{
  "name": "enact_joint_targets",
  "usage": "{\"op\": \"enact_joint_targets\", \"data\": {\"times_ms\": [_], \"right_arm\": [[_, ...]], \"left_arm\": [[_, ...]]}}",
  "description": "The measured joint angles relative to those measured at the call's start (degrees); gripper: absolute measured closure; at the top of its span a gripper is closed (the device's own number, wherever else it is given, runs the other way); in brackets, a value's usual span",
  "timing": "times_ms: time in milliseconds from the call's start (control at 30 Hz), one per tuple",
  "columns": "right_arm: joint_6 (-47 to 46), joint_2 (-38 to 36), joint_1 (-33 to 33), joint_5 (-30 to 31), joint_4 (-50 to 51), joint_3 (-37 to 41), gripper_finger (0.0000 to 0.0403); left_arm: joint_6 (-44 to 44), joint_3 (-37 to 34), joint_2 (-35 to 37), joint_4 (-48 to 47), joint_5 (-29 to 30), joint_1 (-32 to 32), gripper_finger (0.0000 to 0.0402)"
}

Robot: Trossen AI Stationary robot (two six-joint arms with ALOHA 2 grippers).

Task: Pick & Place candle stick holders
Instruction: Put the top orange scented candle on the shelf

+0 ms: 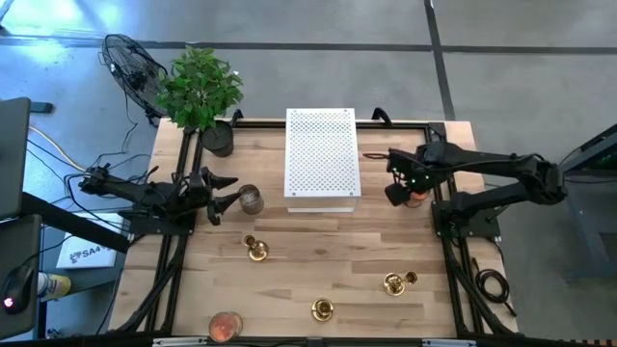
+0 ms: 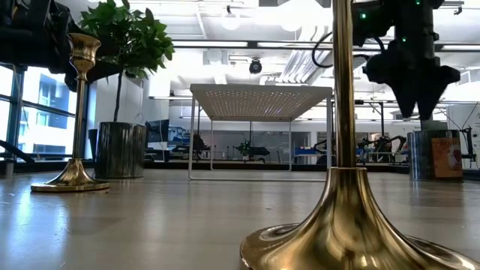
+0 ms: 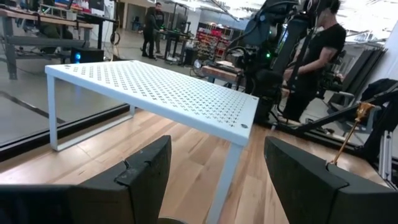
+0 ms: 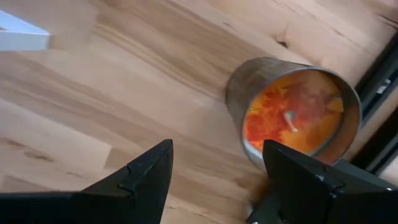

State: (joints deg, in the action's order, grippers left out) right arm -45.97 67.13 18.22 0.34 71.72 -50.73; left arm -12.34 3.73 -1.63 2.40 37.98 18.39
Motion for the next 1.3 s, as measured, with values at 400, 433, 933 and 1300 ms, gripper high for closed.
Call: {"op": "enact_joint_targets", "data": {"times_ms": [400, 433, 933, 1300], "right_arm": [[1.04, 0.03, -1.26, 0.68, -3.86, 1.02, 0.016], [1.1, 0.09, -1.48, 0.73, -3.89, 1.02, 0.016], [1.18, 0.17, -1.79, 4.44, -2.68, 1.02, 0.016], [1.11, 0.76, -1.77, 5.26, -2.6, 1.02, 0.016]], "left_arm": [[0.02, -0.02, 0.0, -1.36, 0.04, 0.0, 0.0149], [0.02, -0.02, 0.0, -1.36, -0.12, 0.0, 0.0149], [-0.2, -0.02, 0.0, -1.34, -2.52, 0.0, 0.0149], [-0.2, -0.02, 0.0, -1.34, -2.52, 0.0, 0.0149]]}}
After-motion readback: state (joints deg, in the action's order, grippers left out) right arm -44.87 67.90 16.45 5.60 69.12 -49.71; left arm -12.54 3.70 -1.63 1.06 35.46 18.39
